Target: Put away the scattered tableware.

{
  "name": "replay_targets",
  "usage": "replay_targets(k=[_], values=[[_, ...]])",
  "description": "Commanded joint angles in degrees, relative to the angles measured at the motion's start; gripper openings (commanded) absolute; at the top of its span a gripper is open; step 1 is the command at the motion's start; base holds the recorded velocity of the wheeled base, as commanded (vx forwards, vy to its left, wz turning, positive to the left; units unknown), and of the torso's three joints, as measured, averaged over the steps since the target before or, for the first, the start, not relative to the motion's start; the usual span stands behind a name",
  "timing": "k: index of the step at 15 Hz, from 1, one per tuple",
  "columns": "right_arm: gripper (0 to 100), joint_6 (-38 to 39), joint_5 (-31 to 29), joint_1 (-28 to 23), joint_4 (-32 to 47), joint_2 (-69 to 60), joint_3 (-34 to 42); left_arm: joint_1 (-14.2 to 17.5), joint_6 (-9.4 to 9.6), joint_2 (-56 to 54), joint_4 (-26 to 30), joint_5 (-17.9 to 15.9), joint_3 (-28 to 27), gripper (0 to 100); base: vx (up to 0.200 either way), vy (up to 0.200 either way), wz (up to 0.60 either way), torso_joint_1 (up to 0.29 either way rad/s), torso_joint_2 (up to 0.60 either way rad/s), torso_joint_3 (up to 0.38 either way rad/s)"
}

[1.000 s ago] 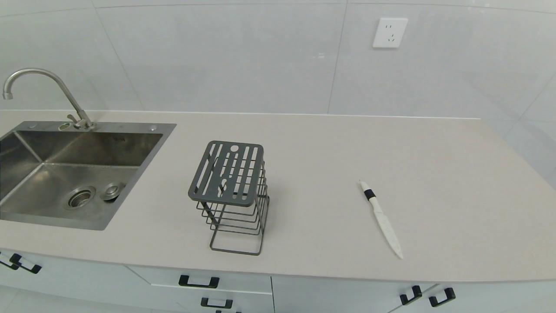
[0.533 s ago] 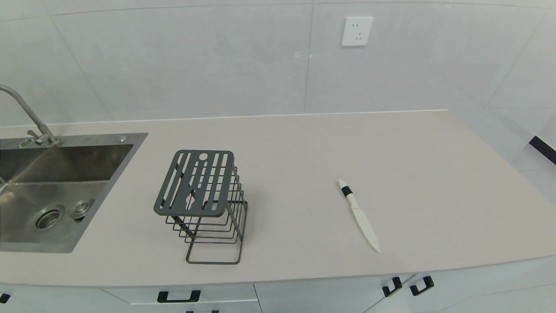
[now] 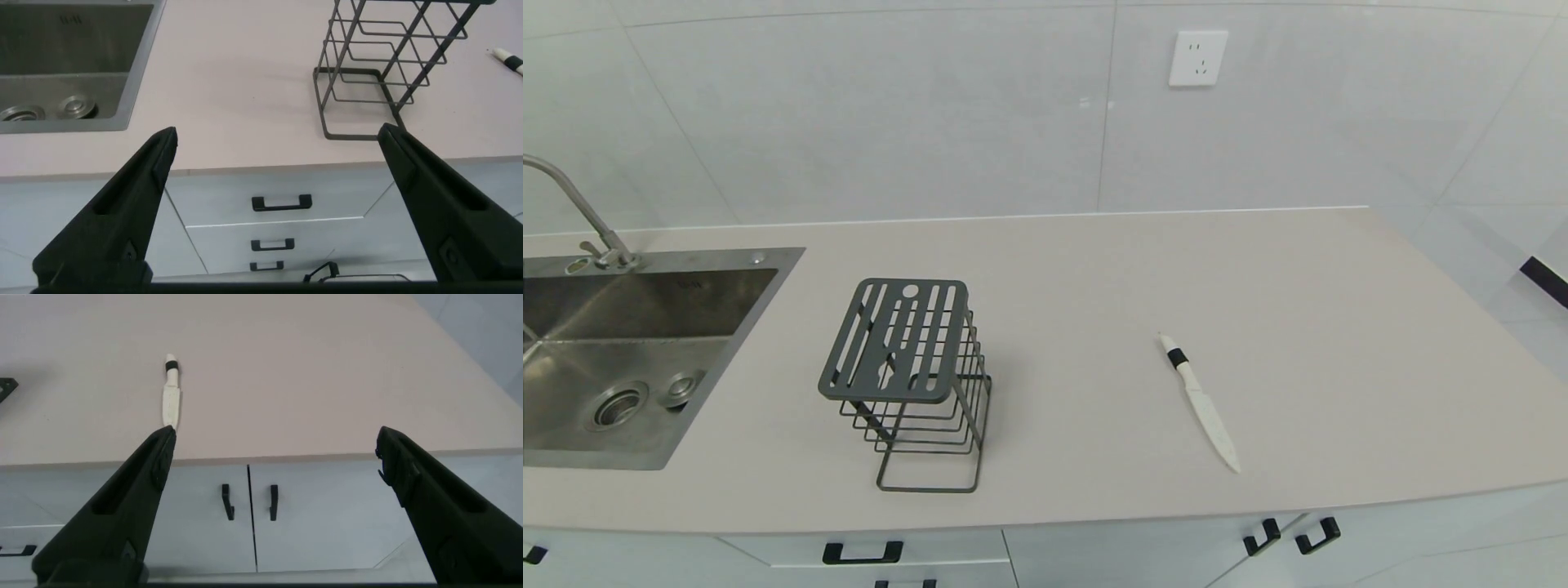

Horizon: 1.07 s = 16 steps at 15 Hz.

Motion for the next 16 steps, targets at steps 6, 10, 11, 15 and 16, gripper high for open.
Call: replay_targets(k=[6, 10, 11, 15, 16], values=[[100, -0.01, 0.06, 0.00, -0.02, 0.07, 0.00, 0.04, -0.02, 0.07, 0.00, 0.01, 0.00, 100, 0.000, 0.000, 0.00, 0.000, 0.00, 0.000], [100, -0.01, -0.03, 0.00, -0.02, 0.07, 0.00, 0.04, -0.02, 0.07, 0.00, 0.01, 0.00, 100, 0.000, 0.000, 0.00, 0.099, 0.00, 0.108], [100, -0.01, -0.03, 0.00, -0.02, 0.07, 0.00, 0.04, -0.02, 0.07, 0.00, 0.01, 0.00, 100, 0.000, 0.000, 0.00, 0.261, 0.00, 0.242], [100, -0.01, 0.06, 0.00, -0.02, 0.07, 0.00, 0.04, 0.86, 0.07, 0.00, -0.08, 0.00, 100, 0.000, 0.000, 0.00, 0.294, -0.04, 0.244], [100, -0.18, 0.06, 0.00, -0.02, 0.07, 0.00, 0.04, 1.74, 0.07, 0.09, -0.25, 0.00, 100, 0.000, 0.000, 0.00, 0.310, -0.08, 0.222]])
